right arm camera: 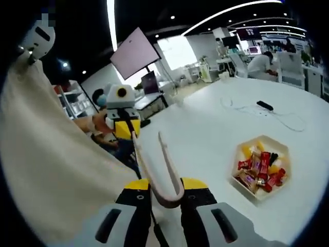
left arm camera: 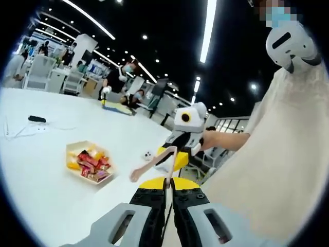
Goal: Place the target food into the container with the food tongs after gripping and lifting it, then release it inside without dropping or visibly crushing the food.
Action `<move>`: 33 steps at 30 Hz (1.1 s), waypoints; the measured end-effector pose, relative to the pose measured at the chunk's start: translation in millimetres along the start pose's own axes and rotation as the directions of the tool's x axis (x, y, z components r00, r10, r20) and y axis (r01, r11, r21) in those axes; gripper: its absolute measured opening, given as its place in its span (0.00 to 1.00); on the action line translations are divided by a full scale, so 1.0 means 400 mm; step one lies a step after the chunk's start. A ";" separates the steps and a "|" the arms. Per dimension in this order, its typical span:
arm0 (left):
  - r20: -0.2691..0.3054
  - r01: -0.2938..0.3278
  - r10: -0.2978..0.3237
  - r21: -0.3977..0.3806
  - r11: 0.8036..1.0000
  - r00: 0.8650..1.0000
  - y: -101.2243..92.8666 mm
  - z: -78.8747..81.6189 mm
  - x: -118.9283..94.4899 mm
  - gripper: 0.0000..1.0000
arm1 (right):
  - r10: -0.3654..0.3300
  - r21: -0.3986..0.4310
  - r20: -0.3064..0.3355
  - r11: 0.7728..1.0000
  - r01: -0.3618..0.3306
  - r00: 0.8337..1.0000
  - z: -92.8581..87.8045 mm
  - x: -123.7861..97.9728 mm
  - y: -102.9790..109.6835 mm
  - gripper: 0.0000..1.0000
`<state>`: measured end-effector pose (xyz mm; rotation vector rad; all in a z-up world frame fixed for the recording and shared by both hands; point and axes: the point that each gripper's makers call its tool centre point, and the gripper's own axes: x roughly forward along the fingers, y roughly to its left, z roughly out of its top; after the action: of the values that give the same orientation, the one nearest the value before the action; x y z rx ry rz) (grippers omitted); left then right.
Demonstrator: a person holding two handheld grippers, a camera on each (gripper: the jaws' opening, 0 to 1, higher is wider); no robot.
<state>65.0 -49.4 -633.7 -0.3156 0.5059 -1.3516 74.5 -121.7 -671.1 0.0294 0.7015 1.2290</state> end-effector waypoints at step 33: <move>-0.200 -0.118 0.119 0.016 0.993 0.972 0.085 -0.178 0.103 0.02 | -0.178 0.044 -0.180 0.981 0.188 0.968 -0.221 0.037 -0.129 0.22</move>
<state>62.4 -78.0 -717.9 -0.1432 0.6805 -1.2743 76.0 -157.9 -767.8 -0.0925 0.8756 1.0403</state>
